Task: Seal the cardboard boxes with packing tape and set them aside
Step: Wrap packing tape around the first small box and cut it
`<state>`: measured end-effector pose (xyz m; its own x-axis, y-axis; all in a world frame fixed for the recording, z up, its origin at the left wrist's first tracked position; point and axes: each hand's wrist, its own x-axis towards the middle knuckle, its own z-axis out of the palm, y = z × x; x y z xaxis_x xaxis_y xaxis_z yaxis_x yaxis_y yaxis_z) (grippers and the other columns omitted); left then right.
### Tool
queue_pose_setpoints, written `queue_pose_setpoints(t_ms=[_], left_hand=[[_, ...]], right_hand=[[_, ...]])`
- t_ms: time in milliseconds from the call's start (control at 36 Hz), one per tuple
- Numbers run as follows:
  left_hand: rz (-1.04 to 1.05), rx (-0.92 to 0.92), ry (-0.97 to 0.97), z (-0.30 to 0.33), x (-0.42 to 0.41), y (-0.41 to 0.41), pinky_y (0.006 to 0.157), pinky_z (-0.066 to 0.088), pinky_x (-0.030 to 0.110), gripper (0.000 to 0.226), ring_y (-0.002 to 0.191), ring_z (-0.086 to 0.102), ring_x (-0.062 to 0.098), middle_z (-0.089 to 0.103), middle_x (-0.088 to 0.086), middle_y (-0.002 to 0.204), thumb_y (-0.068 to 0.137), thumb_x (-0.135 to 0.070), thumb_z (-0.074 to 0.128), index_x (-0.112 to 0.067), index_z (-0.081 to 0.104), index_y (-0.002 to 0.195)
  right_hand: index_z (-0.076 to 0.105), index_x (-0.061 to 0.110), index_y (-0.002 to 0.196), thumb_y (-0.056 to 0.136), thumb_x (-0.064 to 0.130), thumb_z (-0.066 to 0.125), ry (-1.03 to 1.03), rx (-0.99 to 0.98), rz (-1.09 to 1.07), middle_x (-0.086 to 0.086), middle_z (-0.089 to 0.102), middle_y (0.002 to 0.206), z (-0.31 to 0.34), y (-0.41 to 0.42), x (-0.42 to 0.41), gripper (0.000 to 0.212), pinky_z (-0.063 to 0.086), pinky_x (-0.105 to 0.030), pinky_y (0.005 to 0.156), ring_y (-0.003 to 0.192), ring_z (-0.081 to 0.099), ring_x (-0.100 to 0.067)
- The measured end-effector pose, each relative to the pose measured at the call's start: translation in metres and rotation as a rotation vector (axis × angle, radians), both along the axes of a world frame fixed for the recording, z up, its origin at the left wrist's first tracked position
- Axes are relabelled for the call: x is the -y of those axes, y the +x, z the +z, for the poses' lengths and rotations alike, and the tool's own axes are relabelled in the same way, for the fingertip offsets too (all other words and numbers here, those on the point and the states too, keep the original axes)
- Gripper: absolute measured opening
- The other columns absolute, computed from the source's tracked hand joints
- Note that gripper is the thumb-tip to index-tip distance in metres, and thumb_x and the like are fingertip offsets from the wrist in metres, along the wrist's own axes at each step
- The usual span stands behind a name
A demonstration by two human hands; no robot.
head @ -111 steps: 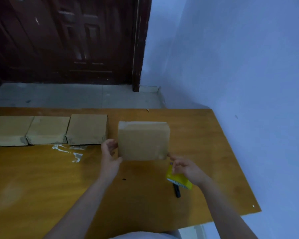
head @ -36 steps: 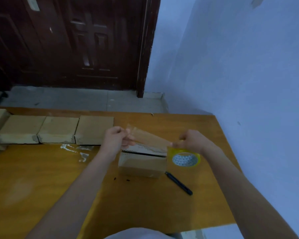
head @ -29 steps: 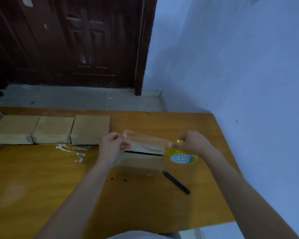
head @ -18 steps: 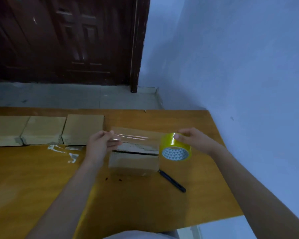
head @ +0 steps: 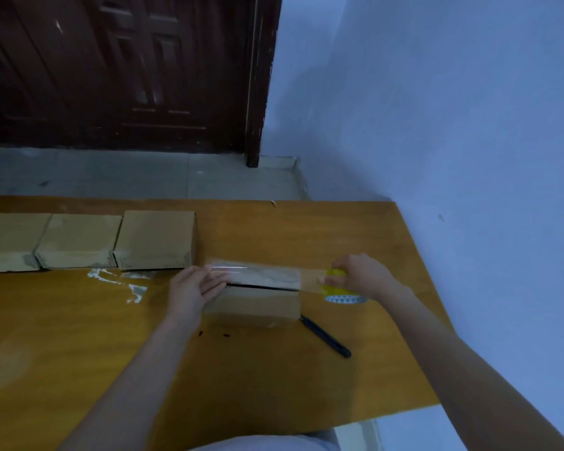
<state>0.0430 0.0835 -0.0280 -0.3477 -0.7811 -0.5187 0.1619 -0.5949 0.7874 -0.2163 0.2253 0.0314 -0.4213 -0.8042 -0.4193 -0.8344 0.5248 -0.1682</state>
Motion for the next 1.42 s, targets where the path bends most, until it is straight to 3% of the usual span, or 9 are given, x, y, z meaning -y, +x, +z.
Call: queue_pose_setpoints(t_ms=[139,306,417,694,861,1056,1167,1278,1417], left_hand=[[0.004,-0.174,0.118,-0.014,0.006,0.006,0.074,0.060,0.033,0.023,0.082,0.072,0.027,0.072,0.021,0.088,0.098,-0.004,0.042,-0.007,0.045,0.076],[-0.019,-0.293,0.164,-0.020,0.016,0.013,0.070,0.060,0.039,0.014,0.089,0.071,0.034,0.071,0.022,0.099,0.097,-0.007,0.040,-0.005,0.049,0.087],[-0.053,-0.298,0.109,-0.022,0.012,0.015,0.076,0.059,0.040,0.026,0.098,0.068,0.036,0.068,0.023,0.108,0.098,-0.009,0.040,-0.006,0.046,0.073],[-0.062,-0.305,0.089,-0.026,0.011,0.018,0.082,0.058,0.042,0.028,0.110,0.062,0.039,0.061,0.026,0.121,0.099,-0.012,0.041,-0.005,0.046,0.072],[-0.038,-0.313,0.100,-0.029,0.011,0.017,0.088,0.054,0.045,0.028,0.112,0.060,0.041,0.058,0.029,0.124,0.098,-0.012,0.040,-0.005,0.049,0.072],[-0.008,-0.329,0.127,-0.029,0.011,0.016,0.089,0.054,0.045,0.038,0.110,0.061,0.040,0.060,0.029,0.122,0.097,-0.009,0.040,-0.002,0.052,0.062],[-0.006,-0.202,0.012,-0.018,0.011,0.017,0.084,0.056,0.043,0.027,0.105,0.065,0.035,0.065,0.026,0.112,0.098,-0.005,0.043,-0.004,0.047,0.071],[-0.025,0.167,-0.246,-0.009,0.013,0.028,0.070,0.057,0.038,0.027,0.084,0.066,0.024,0.069,0.013,0.086,0.093,-0.003,0.056,-0.002,0.058,0.066],[-0.047,0.296,-0.215,-0.019,0.014,0.034,0.063,0.047,0.035,0.026,0.065,0.054,0.024,0.057,0.012,0.066,0.091,-0.005,0.060,-0.004,0.059,0.065]], right_hand=[[0.063,0.015,0.113,0.091,0.058,0.045,-0.003,0.060,-0.001,0.007,0.049,0.063,-0.010,0.008,0.002,0.051,0.033,-0.024,0.048,0.057,0.047,-0.008],[0.043,0.027,0.064,0.102,0.037,0.034,-0.041,0.136,0.010,0.001,0.043,0.056,-0.018,0.016,0.003,0.040,0.028,-0.029,0.048,0.048,0.038,-0.016],[0.053,0.026,0.080,0.101,0.041,0.035,0.013,0.062,0.053,-0.003,0.057,0.066,-0.026,0.016,0.006,0.031,0.036,-0.030,0.051,0.056,0.051,-0.019],[0.062,0.013,0.096,0.101,0.042,0.035,0.051,0.024,0.101,0.001,0.049,0.061,-0.039,0.017,0.018,0.040,0.032,-0.029,0.046,0.053,0.045,-0.016],[0.058,0.018,0.091,0.101,0.044,0.034,0.059,0.013,0.112,0.001,0.049,0.062,-0.045,0.018,0.019,0.037,0.031,-0.027,0.046,0.053,0.046,-0.015],[0.061,0.017,0.112,0.101,0.044,0.030,0.096,-0.076,0.127,0.004,0.048,0.062,-0.051,0.025,0.025,0.042,0.035,-0.029,0.053,0.058,0.048,-0.015],[0.060,0.018,0.111,0.102,0.044,0.027,0.115,-0.135,0.148,0.005,0.045,0.062,-0.052,0.027,0.027,0.043,0.035,-0.030,0.064,0.066,0.052,-0.020],[0.059,0.017,0.113,0.102,0.043,0.026,0.127,-0.121,0.137,0.005,0.045,0.063,-0.053,0.027,0.028,0.043,0.036,-0.032,0.068,0.069,0.052,-0.020],[0.058,0.018,0.114,0.102,0.043,0.026,0.127,-0.097,0.114,0.002,0.053,0.070,-0.054,0.028,0.027,0.043,0.038,-0.031,0.067,0.069,0.055,-0.020]])
